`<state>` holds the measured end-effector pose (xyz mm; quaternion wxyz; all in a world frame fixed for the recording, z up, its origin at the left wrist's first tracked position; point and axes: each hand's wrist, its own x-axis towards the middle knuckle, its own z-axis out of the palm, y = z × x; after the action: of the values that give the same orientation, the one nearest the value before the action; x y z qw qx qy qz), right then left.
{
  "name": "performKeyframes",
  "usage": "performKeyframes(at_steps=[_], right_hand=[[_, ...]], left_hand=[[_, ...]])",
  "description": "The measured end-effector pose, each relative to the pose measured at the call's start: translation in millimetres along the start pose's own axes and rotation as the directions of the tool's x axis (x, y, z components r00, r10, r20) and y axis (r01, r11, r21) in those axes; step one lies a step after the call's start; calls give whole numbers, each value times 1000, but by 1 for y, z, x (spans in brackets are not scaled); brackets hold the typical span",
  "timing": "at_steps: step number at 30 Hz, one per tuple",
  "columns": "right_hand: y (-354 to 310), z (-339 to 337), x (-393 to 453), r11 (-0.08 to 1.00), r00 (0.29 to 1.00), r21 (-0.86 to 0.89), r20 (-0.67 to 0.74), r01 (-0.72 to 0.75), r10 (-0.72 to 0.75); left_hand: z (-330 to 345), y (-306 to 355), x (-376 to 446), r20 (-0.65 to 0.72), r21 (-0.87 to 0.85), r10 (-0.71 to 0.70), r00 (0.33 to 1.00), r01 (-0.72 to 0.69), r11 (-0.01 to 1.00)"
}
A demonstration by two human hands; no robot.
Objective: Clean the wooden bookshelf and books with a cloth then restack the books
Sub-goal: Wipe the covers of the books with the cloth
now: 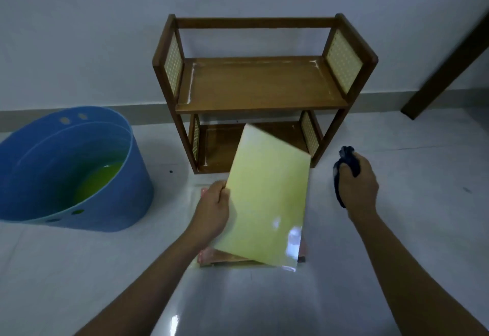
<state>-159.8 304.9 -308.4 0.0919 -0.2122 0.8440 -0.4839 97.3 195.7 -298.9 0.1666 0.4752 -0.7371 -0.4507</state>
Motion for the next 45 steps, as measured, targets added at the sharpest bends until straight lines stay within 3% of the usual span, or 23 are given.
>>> performKeyframes(at_steps=[5,7,9,10,13,15,18,20,21,24,25,29,33,35,39,42,43,45], right_hand=[[13,48,-15,943,941,-154,218,295,-259],[28,74,-20,867,896,-297,323,401,-304],[31,94,-33,796,866,-398,403,456,-295],[31,102,-41,754,853,-447,437,480,-284],[34,128,-73,584,823,-590,490,557,-289],[30,147,-106,548,795,-587,530,595,-295],[24,167,-140,499,610,-395,680,772,-407],[23,162,-116,443,544,-344,682,828,-488],[24,156,-98,443,567,-372,670,815,-480],[33,134,-44,602,809,-557,503,572,-303],[34,131,-39,625,857,-598,441,502,-267],[31,137,-102,578,841,-617,457,534,-289],[45,128,-191,534,673,-432,603,727,-429],[53,116,-182,495,640,-421,617,760,-458],[57,90,-135,611,813,-561,515,559,-271],[65,82,-130,620,822,-566,508,544,-257],[68,80,-128,657,849,-563,467,502,-248],[81,72,-122,782,944,-551,301,290,-138]], left_hand=[[41,-56,0,-28,22,-125,992,125,992],[41,-76,1,-50,301,7,999,9,953],[36,-98,3,45,619,160,986,-153,770],[32,-107,4,139,698,201,970,-240,675],[28,-123,8,346,772,212,914,-405,489],[30,-125,10,401,776,150,904,-422,469],[31,-130,7,443,779,125,888,-450,436],[28,-131,7,431,785,105,896,-430,447],[26,-131,8,411,780,98,906,-405,478],[25,-130,8,397,773,86,914,-384,505],[25,-129,9,400,773,92,912,-390,500],[27,-131,6,394,774,112,912,-395,495],[26,-136,6,385,785,133,913,-400,474],[26,-135,7,386,786,103,917,-386,483],[26,-131,8,390,795,51,919,-364,485],[29,-127,0,355,777,116,928,-361,516],[29,-128,-5,367,754,162,916,-395,526],[25,-129,-21,503,660,252,827,-555,507]])
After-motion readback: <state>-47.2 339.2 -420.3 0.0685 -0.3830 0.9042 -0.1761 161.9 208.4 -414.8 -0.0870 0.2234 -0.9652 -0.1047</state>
